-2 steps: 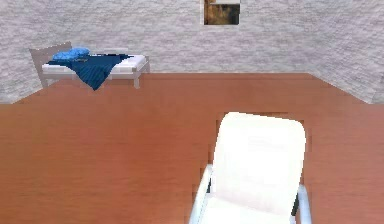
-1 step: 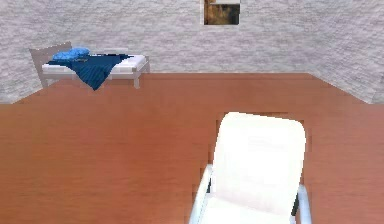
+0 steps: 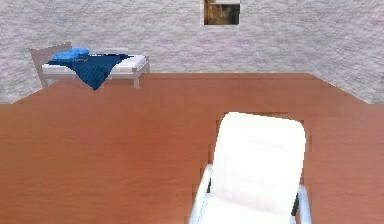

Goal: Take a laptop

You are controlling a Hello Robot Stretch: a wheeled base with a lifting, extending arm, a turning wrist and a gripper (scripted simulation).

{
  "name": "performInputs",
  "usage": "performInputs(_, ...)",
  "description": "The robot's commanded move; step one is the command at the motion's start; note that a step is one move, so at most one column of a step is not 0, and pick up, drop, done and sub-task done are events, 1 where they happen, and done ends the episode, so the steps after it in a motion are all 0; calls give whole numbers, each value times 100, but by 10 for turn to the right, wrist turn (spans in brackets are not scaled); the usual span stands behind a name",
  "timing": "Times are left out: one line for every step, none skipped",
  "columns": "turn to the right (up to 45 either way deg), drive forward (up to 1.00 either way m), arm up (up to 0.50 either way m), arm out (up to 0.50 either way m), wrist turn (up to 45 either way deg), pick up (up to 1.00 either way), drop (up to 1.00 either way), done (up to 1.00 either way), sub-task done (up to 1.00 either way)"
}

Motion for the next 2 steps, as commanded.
performInputs(0,0,10,0,0,0,0,0,0)
performInputs(0,0,0,0,0,0,0,100,0)
